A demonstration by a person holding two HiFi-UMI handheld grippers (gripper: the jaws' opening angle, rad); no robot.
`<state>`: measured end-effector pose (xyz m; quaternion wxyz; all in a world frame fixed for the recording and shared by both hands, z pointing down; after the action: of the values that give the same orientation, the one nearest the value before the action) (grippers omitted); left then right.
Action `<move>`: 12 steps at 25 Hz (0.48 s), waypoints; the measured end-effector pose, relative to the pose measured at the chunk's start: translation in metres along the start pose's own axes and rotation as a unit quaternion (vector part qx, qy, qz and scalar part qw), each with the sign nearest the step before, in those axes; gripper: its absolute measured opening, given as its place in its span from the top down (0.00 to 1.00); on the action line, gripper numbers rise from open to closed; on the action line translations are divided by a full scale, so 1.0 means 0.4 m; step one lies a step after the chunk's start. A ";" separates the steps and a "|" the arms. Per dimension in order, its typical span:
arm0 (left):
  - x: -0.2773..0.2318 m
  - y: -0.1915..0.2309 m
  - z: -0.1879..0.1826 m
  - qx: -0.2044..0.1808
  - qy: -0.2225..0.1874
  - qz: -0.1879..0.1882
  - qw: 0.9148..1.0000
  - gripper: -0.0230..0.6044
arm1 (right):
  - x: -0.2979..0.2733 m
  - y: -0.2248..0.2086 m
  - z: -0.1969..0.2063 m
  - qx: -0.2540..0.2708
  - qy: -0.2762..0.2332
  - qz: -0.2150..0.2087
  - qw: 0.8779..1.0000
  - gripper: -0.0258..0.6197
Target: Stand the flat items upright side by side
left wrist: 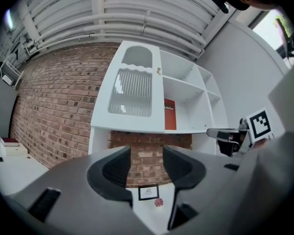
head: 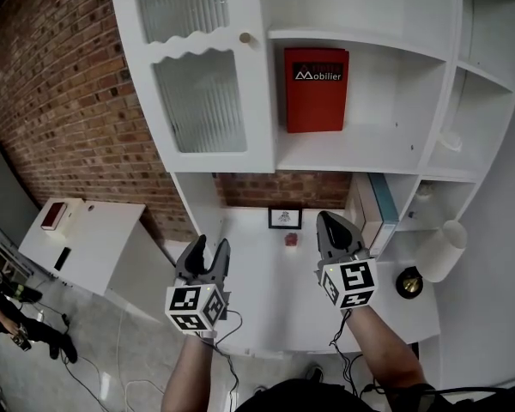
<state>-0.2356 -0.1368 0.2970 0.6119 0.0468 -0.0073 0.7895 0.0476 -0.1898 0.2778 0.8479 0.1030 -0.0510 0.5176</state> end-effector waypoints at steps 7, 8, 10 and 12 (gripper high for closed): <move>-0.008 -0.001 -0.003 -0.001 0.003 0.005 1.000 0.64 | -0.004 0.001 -0.005 0.003 0.001 -0.001 1.000 0.96; -0.009 0.000 -0.003 0.000 0.004 0.004 1.000 0.64 | -0.005 -0.001 -0.005 0.002 0.001 -0.001 1.000 0.96; -0.011 0.003 -0.001 0.000 0.007 0.003 1.000 0.65 | -0.008 -0.004 -0.004 0.002 0.002 0.000 1.000 0.96; -0.013 0.006 0.000 0.001 0.009 0.002 1.000 0.65 | -0.011 -0.007 0.001 0.001 0.004 0.001 1.000 0.96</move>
<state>-0.2366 -0.1424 0.2969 0.6104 0.0402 -0.0009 0.7911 0.0481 -0.1951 0.2768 0.8475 0.1014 -0.0475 0.5188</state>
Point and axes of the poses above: the fingertips, and each gripper's own axes: x backward along the fingers, y to its left, z out of its underside, the point moved 8 cm from there along x, backward along the fingers, and after that the axes turned 3 degrees about -y, right-handed, at the moved point
